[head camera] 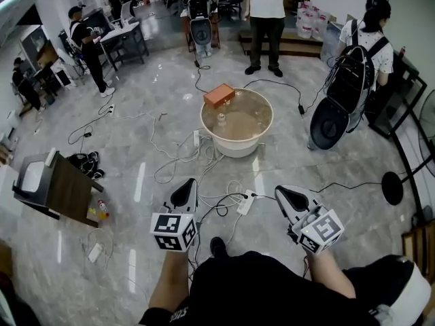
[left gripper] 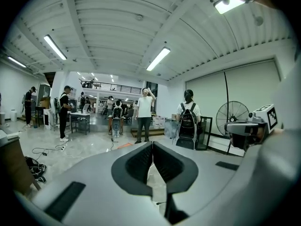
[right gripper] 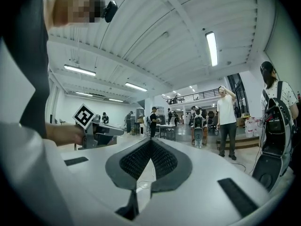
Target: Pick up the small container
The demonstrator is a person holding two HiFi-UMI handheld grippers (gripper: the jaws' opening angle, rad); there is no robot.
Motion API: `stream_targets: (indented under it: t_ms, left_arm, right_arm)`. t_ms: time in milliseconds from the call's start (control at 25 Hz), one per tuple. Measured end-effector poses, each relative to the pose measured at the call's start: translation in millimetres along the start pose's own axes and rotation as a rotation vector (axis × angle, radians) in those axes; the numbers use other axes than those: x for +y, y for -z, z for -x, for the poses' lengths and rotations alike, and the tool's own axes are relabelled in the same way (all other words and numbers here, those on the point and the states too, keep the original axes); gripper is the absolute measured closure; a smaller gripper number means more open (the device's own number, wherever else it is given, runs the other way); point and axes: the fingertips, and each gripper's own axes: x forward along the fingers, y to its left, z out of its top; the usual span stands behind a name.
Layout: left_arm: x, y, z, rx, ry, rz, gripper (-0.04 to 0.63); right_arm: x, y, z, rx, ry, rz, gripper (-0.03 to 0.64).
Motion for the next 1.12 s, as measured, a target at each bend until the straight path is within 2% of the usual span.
stream_targets:
  t_ms: [160, 400, 720, 880, 1120]
  left_arm:
    - [39, -11, -23, 0.003, 0.026, -0.004, 0.577]
    - [100, -5, -42, 0.018, 0.046, 0.021, 0.577]
    - [165, 14, -60, 0.041, 0.061, 0.038, 0.577]
    - [178, 26, -72, 0.063, 0.065, 0.062, 0.577]
    - [178, 24, -98, 0.089, 0.092, 0.078, 0.577]
  right_arm:
    - [-3, -8, -45, 0.009, 0.015, -0.012, 0.603]
    - [6, 2, -115, 0.058, 0.01, -0.041, 0.603]
    - [40, 7, -211, 0.077, -0.079, -0.029, 0.603]
    - [39, 20, -227, 0.113, -0.097, -0.04, 0.603]
    - [12, 22, -229, 0.119, -0.048, -0.078, 0.603]
